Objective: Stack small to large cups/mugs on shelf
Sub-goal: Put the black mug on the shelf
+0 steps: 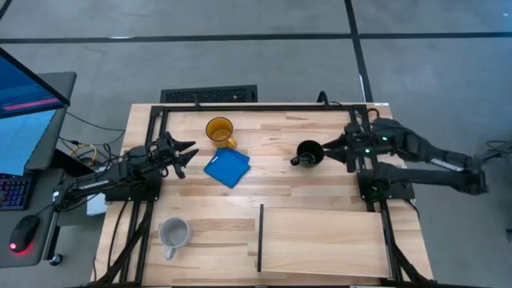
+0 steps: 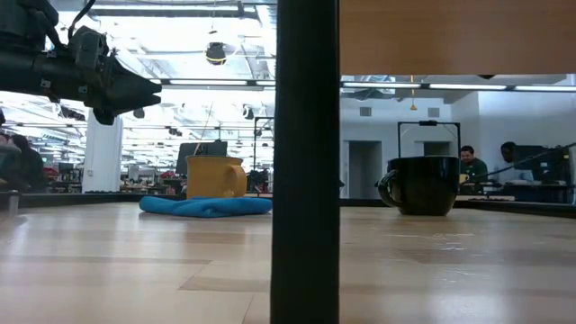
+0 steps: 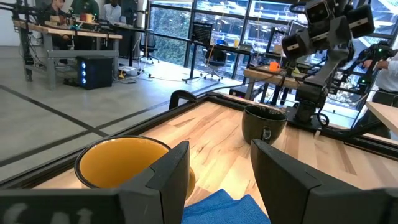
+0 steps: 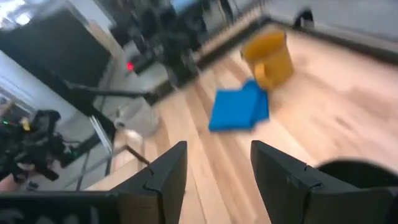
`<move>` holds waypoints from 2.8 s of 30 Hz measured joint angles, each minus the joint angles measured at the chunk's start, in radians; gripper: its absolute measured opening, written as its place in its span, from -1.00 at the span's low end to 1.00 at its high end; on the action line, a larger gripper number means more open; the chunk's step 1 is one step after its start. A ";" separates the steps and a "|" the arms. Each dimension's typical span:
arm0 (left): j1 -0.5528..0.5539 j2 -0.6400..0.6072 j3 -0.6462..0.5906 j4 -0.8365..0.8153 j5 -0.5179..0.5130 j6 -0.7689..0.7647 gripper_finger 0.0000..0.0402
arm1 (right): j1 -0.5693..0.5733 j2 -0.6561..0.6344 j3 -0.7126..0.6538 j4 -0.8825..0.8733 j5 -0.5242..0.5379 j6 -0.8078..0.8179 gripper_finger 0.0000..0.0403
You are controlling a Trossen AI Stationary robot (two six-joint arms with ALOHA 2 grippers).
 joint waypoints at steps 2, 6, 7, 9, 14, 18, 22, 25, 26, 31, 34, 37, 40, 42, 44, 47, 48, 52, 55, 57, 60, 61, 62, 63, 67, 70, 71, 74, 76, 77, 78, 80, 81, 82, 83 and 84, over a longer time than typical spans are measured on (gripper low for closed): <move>0.000 0.000 0.000 0.000 0.000 0.000 -0.19 | 0.012 0.062 0.042 -0.028 0.013 0.047 -0.01; 0.000 0.000 0.000 0.000 0.000 0.000 -0.19 | 0.018 0.166 0.105 -0.029 0.014 0.184 -0.01; 0.000 0.000 0.000 0.000 0.000 0.000 -0.19 | 0.018 0.189 0.117 -0.028 0.013 0.224 -0.01; 0.000 0.000 0.000 0.000 0.000 0.000 -0.19 | 0.018 0.228 0.126 -0.032 0.011 0.278 -0.01; 0.000 0.000 0.000 0.000 0.000 0.000 -0.19 | 0.018 0.303 0.132 -0.065 0.008 0.432 -0.01; 0.000 0.000 0.000 0.000 0.000 -0.001 -0.19 | 0.020 0.351 0.132 -0.137 0.004 0.533 -0.01; 0.000 0.000 0.000 0.000 0.000 -0.020 -0.19 | 0.046 0.382 0.132 -0.158 -0.009 0.591 -0.01; 0.000 0.000 0.000 0.000 0.001 -0.025 -0.19 | 0.060 0.393 0.131 -0.141 -0.031 0.617 -0.01; 0.000 0.000 0.000 0.000 0.001 -0.025 -0.19 | 0.065 0.396 0.131 -0.125 -0.032 0.623 -0.01; 0.000 0.000 0.000 0.000 0.003 -0.060 -0.19 | 0.085 0.407 0.131 -0.011 -0.023 0.667 -0.01; 0.000 0.000 0.000 0.000 0.003 -0.061 -0.19 | 0.089 0.425 0.130 0.043 -0.018 0.669 -0.01; 0.000 0.000 0.000 0.000 0.003 -0.061 -0.19 | 0.089 0.447 0.131 0.078 -0.019 0.670 -0.01; 0.000 0.000 0.000 0.000 0.004 -0.061 -0.19 | 0.086 0.471 0.131 0.085 -0.032 0.666 -0.01; 0.000 0.000 0.000 0.000 0.004 -0.061 -0.19 | 0.073 0.481 0.130 0.071 -0.058 0.639 -0.01; 0.000 0.000 0.000 0.000 0.004 -0.061 -0.19 | 0.053 0.478 0.130 0.066 -0.074 0.607 -0.01; 0.000 0.000 0.000 0.000 0.004 -0.061 -0.19 | 0.022 0.466 0.130 0.031 -0.073 0.545 -0.01; 0.000 0.000 0.000 0.000 0.004 -0.061 -0.19 | 0.008 0.456 0.130 0.013 -0.074 0.528 -0.01; 0.000 0.000 0.000 0.000 0.004 -0.061 -0.19 | -0.049 0.419 0.131 -0.080 -0.068 0.468 -0.01; 0.000 0.000 0.000 0.000 0.004 -0.061 -0.19 | -0.089 0.398 0.131 -0.152 -0.059 0.440 -0.01; 0.000 0.000 0.000 0.000 0.004 -0.061 -0.19 | -0.111 0.392 0.131 -0.216 -0.038 0.419 -0.01; 0.000 0.000 0.000 0.000 0.004 -0.061 -0.19 | -0.135 0.390 0.131 -0.299 -0.012 0.377 -0.01; 0.000 0.000 0.000 0.000 0.004 -0.061 -0.19 | -0.141 0.391 0.131 -0.329 -0.007 0.367 -0.01; 0.000 0.000 0.000 0.000 0.004 -0.061 -0.19 | -0.146 0.391 0.131 -0.349 0.010 0.357 -0.01; 0.000 0.000 0.000 0.000 0.004 -0.061 -0.19 | -0.149 0.391 0.131 -0.364 0.024 0.350 -0.01; 0.000 0.000 0.000 0.000 0.003 -0.061 -0.19 | -0.150 0.391 0.131 -0.402 0.101 0.336 -0.01; 0.000 0.000 0.000 0.000 0.003 -0.061 -0.19 | -0.150 0.392 0.131 -0.426 0.139 0.335 -0.01; 0.000 0.000 0.000 0.000 0.003 -0.061 -0.19 | -0.150 0.395 0.131 -0.433 0.149 0.335 -0.01; 0.000 0.000 0.000 0.000 0.003 -0.061 -0.19 | -0.150 0.421 0.131 -0.458 0.181 0.335 -0.01; 0.000 0.000 0.000 0.000 0.003 -0.061 -0.19 | -0.150 0.442 0.131 -0.459 0.206 0.332 -0.02; 0.000 0.000 0.000 0.000 0.003 -0.061 -0.19 | -0.150 0.456 0.131 -0.458 0.217 0.321 -0.03; 0.000 0.000 0.000 0.000 0.003 -0.061 -0.19 | -0.150 0.470 0.131 -0.454 0.223 0.308 -0.03; 0.000 0.000 0.000 0.000 0.004 -0.061 -0.19 | -0.150 0.498 0.131 -0.441 0.224 0.296 -0.06; 0.000 0.000 0.000 0.000 0.003 -0.061 -0.19 | -0.150 0.513 0.131 -0.440 0.225 0.294 -0.07; 0.000 0.000 0.000 0.000 0.003 -0.061 -0.19 | -0.150 0.528 0.131 -0.440 0.226 0.293 -0.08; 0.000 0.000 0.000 0.000 0.004 -0.061 -0.19 | -0.150 0.543 0.131 -0.439 0.226 0.288 -0.09; 0.000 0.000 0.000 0.000 0.004 -0.061 -0.19 | -0.150 0.558 0.131 -0.436 0.226 0.276 -0.11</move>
